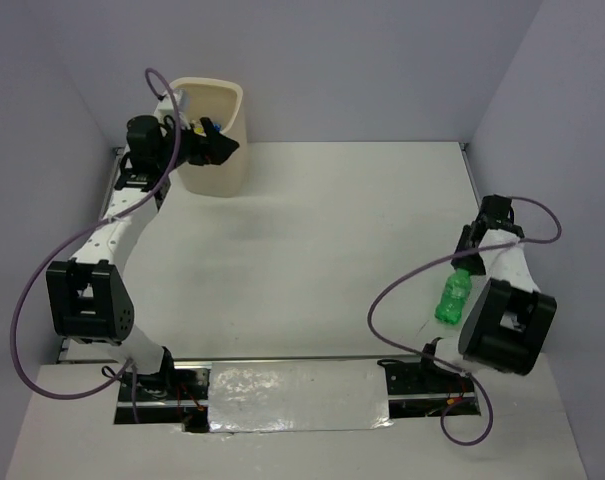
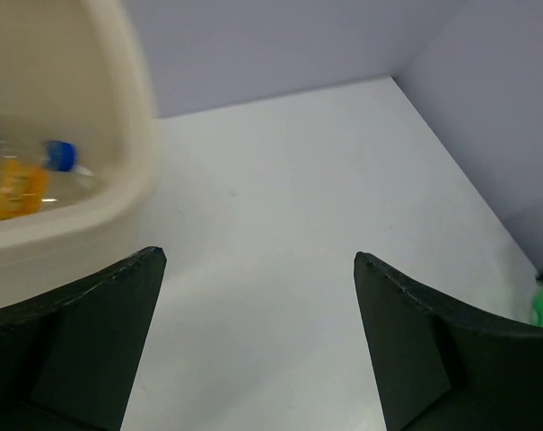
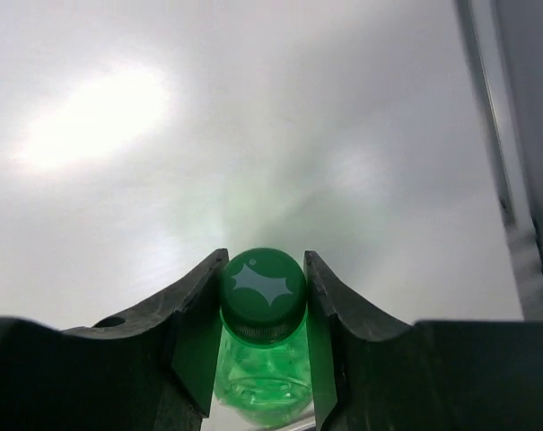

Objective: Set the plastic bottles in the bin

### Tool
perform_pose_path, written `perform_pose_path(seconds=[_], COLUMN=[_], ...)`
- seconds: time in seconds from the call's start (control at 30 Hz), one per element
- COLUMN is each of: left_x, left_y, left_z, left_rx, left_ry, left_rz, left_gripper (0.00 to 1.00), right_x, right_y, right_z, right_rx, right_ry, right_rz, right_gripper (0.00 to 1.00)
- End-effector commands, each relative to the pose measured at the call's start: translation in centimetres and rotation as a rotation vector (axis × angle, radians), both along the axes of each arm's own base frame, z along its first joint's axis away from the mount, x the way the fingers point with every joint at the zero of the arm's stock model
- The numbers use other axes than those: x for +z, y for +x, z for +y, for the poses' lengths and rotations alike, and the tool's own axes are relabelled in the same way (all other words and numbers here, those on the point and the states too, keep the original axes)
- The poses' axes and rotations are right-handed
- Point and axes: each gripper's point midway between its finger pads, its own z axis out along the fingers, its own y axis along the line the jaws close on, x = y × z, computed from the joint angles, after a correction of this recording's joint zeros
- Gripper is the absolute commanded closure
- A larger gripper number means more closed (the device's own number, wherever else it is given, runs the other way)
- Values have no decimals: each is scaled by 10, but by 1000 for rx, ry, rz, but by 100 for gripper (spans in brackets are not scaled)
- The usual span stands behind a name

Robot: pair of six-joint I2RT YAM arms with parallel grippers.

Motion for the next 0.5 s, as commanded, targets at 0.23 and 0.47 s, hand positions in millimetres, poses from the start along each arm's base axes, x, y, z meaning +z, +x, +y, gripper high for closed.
perform_pose_path(seconds=[0.23,0.47], left_x=[1,-31], left_y=[-141,-211], left_z=[-180,-243], left_rx=[-653,-809], left_ry=[47,77], left_rz=[-129,-195], left_gripper=[1,1], right_x=[167,216], right_y=[99,67], right_z=[178,271], right_rx=[577,809], right_ry=[280,619], right_rz=[-869,-1014], right_gripper=[100,100])
